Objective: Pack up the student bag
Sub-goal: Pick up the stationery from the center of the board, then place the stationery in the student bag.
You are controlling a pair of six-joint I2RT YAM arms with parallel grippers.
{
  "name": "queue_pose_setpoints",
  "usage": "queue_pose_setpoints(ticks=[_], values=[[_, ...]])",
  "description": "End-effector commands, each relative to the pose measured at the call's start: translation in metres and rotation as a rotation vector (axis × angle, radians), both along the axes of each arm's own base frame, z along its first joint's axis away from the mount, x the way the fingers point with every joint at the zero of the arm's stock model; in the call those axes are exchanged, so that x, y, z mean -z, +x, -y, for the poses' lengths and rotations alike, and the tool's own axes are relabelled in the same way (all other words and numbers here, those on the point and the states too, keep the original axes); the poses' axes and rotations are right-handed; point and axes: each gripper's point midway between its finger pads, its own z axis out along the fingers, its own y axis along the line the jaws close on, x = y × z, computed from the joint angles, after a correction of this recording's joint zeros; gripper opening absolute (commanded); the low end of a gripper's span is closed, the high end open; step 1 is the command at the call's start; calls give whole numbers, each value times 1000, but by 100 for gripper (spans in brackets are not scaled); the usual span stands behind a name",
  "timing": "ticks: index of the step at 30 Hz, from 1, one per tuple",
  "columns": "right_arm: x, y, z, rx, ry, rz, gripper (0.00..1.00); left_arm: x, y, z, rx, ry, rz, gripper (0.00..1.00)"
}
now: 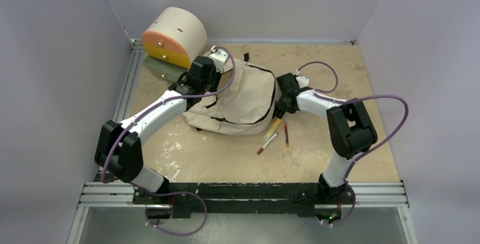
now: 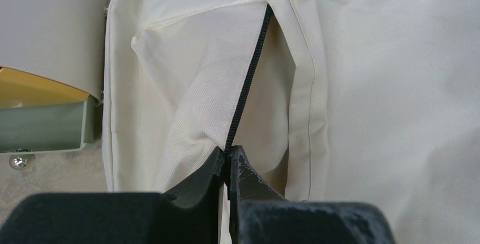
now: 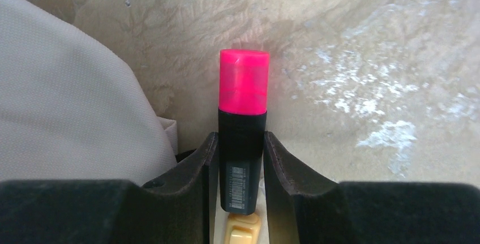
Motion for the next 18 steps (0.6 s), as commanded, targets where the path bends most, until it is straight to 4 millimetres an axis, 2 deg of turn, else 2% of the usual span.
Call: queue_pose_setpoints(ticks=[1, 6, 9, 12, 16, 18], values=[[-47, 6, 17, 88, -28, 110, 17, -35, 5, -2, -13, -59, 83, 0], [-119, 12, 31, 156, -25, 283, 17, -35, 5, 0, -7, -62, 82, 0], [-161, 16, 31, 127, 8, 407, 18, -34, 5, 0, -5, -62, 80, 0], [-198, 20, -1, -56, 133, 523, 14, -35, 5, 1, 0, -64, 78, 0], [-241, 12, -68, -336, 383, 628, 10, -35, 5, 3, 7, -68, 76, 0], [-258, 4, -102, -440, 445, 677, 10, -33, 5, 3, 9, -66, 72, 0]])
